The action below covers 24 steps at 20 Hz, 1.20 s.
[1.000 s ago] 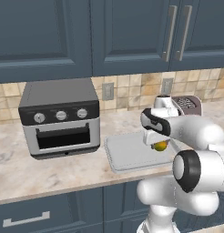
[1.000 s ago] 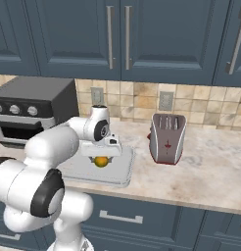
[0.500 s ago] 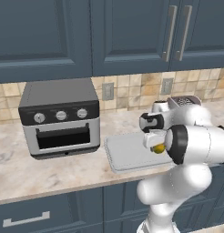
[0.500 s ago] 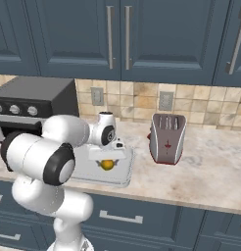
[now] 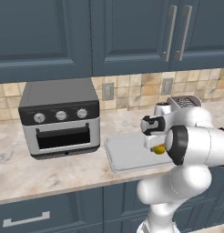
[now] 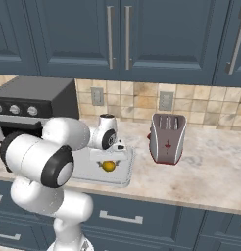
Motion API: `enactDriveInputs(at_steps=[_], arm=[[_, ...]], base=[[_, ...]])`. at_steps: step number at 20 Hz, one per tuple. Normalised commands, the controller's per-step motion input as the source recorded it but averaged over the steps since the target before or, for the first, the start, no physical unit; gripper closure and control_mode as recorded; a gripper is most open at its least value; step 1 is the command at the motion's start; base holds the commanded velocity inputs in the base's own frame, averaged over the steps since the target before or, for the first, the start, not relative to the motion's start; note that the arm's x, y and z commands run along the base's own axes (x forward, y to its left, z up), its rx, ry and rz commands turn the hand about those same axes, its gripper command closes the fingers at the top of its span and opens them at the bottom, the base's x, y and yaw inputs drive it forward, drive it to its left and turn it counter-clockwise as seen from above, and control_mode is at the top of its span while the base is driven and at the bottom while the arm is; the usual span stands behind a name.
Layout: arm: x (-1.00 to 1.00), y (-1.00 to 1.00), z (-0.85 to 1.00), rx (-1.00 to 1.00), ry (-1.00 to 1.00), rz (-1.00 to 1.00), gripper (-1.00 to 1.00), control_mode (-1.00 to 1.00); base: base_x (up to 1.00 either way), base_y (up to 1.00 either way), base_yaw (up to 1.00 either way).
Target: Pick the mango and orange from the fridge and place them inside the tupperware on the counter.
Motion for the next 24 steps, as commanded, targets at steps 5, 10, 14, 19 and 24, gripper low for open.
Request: enactDriveInputs(at_steps=[5,10,14,19,24], arm=[[-0.41,0.04,0.31,-0.02,-0.28,-0.03,-1.00,-1.00],[-0.33,0.08,0.71,-0.17,-0.39,-0.01,-1.00,-1.00],[-0.45,0.07,0.66,-0.06,-0.12,-0.04,-1.00,-1.00],[-0.59,0.00,0.71,0.00,0.06,-0.08,-1.00,-1.00],[-0.61,0.00,0.80,0.00,0.09,0.00,-1.00,-1.00]], base=[[0.00,0.00,0.00],[0.00,0.00,0.00],[0.00,0.00,0.00],[0.00,0.00,0.00],[0.00,0.00,0.00]])
